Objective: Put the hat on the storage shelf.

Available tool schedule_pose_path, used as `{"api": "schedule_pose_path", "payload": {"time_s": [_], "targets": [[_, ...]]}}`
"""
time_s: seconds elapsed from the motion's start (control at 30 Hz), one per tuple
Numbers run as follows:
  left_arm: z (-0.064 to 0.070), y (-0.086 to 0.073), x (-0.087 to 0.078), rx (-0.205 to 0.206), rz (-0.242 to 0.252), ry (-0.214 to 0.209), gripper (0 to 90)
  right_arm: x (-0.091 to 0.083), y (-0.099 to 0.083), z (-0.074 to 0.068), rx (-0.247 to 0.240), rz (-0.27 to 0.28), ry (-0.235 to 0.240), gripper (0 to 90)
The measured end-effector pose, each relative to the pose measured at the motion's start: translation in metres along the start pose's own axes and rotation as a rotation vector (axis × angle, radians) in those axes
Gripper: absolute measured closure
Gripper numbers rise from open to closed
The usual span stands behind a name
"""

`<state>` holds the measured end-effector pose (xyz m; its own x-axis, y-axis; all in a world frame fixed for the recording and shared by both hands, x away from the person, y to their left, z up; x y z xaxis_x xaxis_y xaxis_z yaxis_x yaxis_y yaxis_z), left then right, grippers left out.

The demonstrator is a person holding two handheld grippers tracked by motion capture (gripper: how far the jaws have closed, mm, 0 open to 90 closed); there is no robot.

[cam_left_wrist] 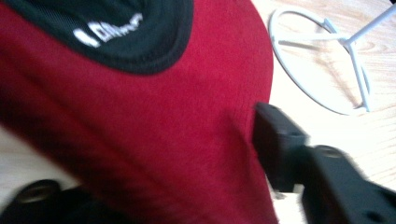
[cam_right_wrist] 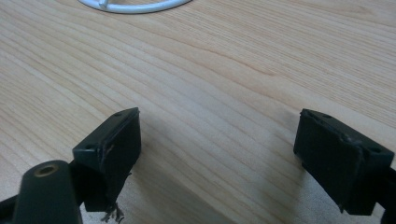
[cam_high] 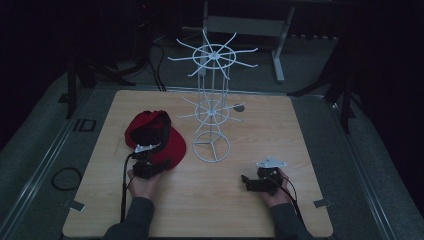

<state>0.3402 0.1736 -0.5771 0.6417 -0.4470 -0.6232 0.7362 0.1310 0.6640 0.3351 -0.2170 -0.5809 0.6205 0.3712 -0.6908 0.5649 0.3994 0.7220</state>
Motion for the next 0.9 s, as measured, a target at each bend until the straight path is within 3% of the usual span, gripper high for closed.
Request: {"api": "schedule_pose_path", "payload": {"time_s": [0.47,0.5,0.67,0.77,0.9], "targets": [[0.008,-0.006,-0.016,0.054,0.061,-0.024,84.5,0.000,0.000,0.000,0.000,0.000,0.000,14.7],[0.010,-0.006,-0.016,0.074,0.063,-0.014,84.9,0.000,0.000,0.000,0.000,0.000,0.000,14.7],[0.008,-0.006,-0.017,0.047,0.066,-0.017,85.4,0.000,0.000,0.000,0.000,0.000,0.000,14.7],[0.006,-0.005,-0.020,0.050,0.066,-0.006,85.6,0.000,0.000,0.000,0.000,0.000,0.000,14.7],[0.006,-0.002,-0.025,0.044,0.086,-0.022,85.5,0.000,0.000,0.000,0.000,0.000,0.000,14.7]]}}
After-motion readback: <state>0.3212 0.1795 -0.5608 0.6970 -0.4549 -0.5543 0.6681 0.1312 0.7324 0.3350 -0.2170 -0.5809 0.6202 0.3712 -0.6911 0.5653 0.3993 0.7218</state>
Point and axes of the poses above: each handheld gripper's, and its own axes: x roughly forward along the jaws, y roughly out of its top, z roughly to its right, the point moved 2 cm from there along x, roughly forward along the jaws, and after that the axes turned 2 degrees about -y, right-handed, at the moved point
